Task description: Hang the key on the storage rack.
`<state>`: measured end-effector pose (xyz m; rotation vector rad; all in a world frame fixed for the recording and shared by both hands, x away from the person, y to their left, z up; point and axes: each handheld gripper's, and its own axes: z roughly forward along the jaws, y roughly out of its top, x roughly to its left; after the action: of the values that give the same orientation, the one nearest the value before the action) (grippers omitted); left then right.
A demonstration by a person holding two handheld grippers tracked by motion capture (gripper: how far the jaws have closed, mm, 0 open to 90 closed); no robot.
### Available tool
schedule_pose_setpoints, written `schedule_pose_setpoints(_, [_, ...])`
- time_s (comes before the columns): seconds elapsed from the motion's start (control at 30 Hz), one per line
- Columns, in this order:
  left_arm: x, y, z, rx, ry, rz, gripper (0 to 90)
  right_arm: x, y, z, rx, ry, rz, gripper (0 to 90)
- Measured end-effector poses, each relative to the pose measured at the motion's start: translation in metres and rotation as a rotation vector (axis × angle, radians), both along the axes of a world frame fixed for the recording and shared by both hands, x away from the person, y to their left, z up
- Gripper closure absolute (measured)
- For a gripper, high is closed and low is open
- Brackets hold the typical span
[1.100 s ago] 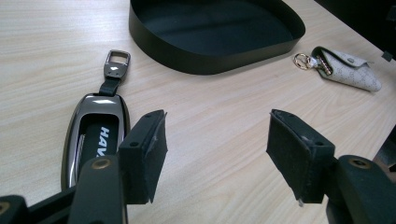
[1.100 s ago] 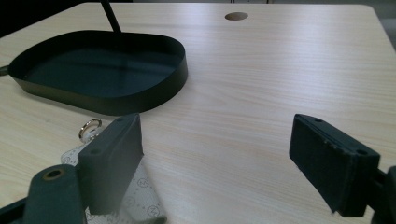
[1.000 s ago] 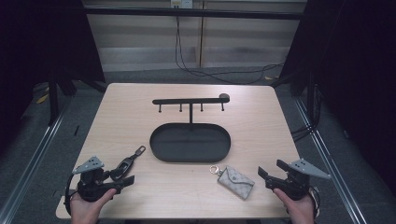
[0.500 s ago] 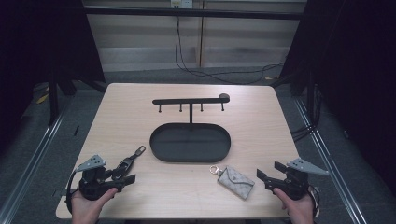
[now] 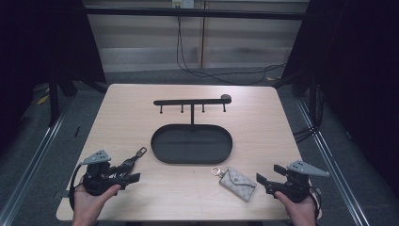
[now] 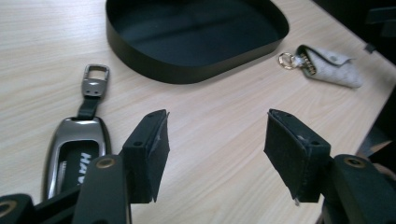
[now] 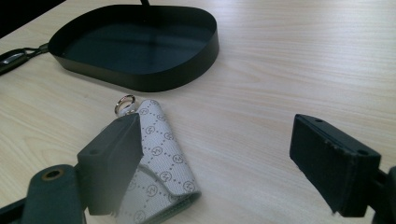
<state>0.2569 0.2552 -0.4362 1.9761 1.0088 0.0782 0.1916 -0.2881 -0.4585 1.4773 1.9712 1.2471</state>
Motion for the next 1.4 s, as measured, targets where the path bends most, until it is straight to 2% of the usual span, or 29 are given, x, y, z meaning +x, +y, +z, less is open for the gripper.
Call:
schedule_pose_setpoints(0.27, [0.016, 0.0, 0.018, 0.029, 0.0, 0.019, 45.2, -0.001, 0.0, 0.0, 0.0, -0.002, 0.005, 17.4])
schedule_pose_setpoints(0.33, [0.024, -0.008, 0.023, 0.092, -0.004, -0.019, 47.4, 0.0, 0.0, -0.001, 0.0, 0.009, 0.002, 17.5])
schedule_pose_setpoints(0.47, [0.029, -0.012, 0.025, 0.103, 0.01, -0.025, 47.4, 0.0, 0.0, -0.001, -0.003, 0.016, 0.001, 17.5])
schedule_pose_setpoints(0.5, [0.032, -0.015, 0.026, 0.126, 0.018, -0.025, 47.4, 0.0, 0.0, -0.002, -0.006, 0.017, 0.003, 17.5])
schedule_pose_setpoints(0.63, [0.036, -0.018, 0.027, 0.155, 0.025, -0.018, 47.9, 0.0, 0.0, -0.001, -0.001, 0.019, 0.007, 17.5])
schedule_pose_setpoints(0.67, [0.039, -0.019, 0.028, 0.178, 0.028, -0.018, 48.9, -0.001, 0.0, -0.001, 0.002, 0.011, 0.016, 17.4])
schedule_pose_setpoints(0.7, [0.039, -0.019, 0.028, 0.178, 0.028, -0.018, 49.0, -0.001, 0.0, -0.001, 0.002, 0.011, 0.016, 17.4])
schedule_pose_setpoints(0.73, [0.042, -0.022, 0.029, 0.229, 0.031, -0.014, 49.0, -0.001, 0.0, -0.001, -0.002, 0.011, 0.02, 17.2])
schedule_pose_setpoints(0.77, [0.044, -0.023, 0.029, 0.24, 0.035, -0.017, 49.1, -0.001, 0.0, -0.001, -0.002, 0.011, 0.021, 17.3])
schedule_pose_setpoints(0.9, [0.052, -0.026, 0.03, 0.265, 0.046, -0.018, 49.3, -0.001, 0.001, -0.001, -0.008, 0.014, 0.02, 17.2])
schedule_pose_setpoints(1.0, [0.057, -0.027, 0.032, 0.27, 0.031, -0.027, 47.0, -0.001, 0.001, -0.002, -0.008, 0.016, 0.024, 17.2])
schedule_pose_setpoints(1.13, [0.065, -0.03, 0.034, 0.305, 0.032, -0.03, 46.2, -0.001, 0.002, -0.002, -0.012, 0.016, 0.024, 17.2])
schedule_pose_setpoints(1.17, [0.07, -0.032, 0.034, 0.319, 0.05, -0.031, 46.5, -0.001, 0.002, -0.002, -0.015, 0.017, 0.025, 17.2])
schedule_pose_setpoints(1.23, [0.075, -0.032, 0.033, 0.308, 0.071, -0.026, 46.9, -0.001, 0.002, -0.002, -0.017, 0.017, 0.025, 17.2])
schedule_pose_setpoints(1.33, [0.08, -0.031, 0.032, 0.321, 0.09, -0.028, 47.0, -0.001, 0.002, -0.002, -0.017, 0.017, 0.026, 17.2])
schedule_pose_setpoints(1.4, [0.085, -0.031, 0.028, 0.328, 0.118, -0.035, 47.5, -0.001, 0.002, -0.002, -0.017, 0.02, 0.028, 17.2])
